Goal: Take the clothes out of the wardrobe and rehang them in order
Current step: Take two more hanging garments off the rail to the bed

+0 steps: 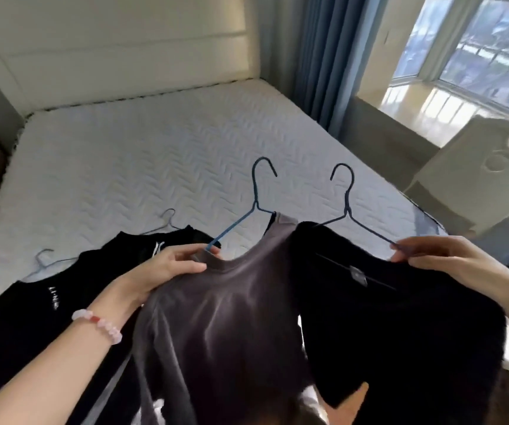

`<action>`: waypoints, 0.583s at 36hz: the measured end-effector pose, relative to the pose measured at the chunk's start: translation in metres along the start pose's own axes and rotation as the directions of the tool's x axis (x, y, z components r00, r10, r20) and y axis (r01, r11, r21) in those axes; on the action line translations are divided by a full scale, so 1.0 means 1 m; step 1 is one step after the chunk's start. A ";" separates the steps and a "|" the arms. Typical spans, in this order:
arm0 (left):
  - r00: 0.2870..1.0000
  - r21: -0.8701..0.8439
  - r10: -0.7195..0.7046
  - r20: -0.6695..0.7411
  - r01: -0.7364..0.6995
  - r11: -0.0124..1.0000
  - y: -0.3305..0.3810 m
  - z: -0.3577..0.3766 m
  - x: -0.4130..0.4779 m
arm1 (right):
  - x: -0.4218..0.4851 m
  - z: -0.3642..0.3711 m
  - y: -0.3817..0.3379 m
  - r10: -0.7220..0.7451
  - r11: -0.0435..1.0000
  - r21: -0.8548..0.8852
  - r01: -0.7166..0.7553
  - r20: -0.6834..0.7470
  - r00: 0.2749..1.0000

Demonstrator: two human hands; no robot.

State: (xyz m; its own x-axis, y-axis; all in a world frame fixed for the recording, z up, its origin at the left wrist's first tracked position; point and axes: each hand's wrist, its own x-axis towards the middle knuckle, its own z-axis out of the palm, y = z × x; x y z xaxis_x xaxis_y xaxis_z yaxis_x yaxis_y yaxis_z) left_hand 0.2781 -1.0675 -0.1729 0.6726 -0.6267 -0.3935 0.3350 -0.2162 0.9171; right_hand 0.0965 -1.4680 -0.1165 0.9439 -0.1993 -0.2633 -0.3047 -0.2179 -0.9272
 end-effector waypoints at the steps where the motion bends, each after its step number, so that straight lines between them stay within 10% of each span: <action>1: 0.999 -0.008 -0.020 -0.031 0.020 1.000 0.002 -0.003 0.018 | 0.026 -0.011 0.001 0.012 1.000 -0.025 -0.011 0.036 0.999; 11: 0.909 0.181 -0.151 -0.389 0.236 0.955 0.003 -0.064 0.159 | 0.263 -0.073 0.016 0.077 0.962 -0.274 -0.002 0.263 0.962; 21: 0.873 0.368 -0.172 -0.457 0.361 0.857 -0.012 -0.133 0.260 | 0.429 -0.072 0.044 0.122 0.888 -0.460 0.020 0.276 0.953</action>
State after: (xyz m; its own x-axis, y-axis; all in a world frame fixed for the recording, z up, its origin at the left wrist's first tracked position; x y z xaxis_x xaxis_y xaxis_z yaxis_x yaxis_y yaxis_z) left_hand 0.5365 -1.1284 -0.2949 0.8309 -0.1682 -0.5303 0.2870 -0.6870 0.6676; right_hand 0.4789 -1.6318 -0.2507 0.8979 0.0470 -0.4376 -0.3104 -0.6372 -0.7055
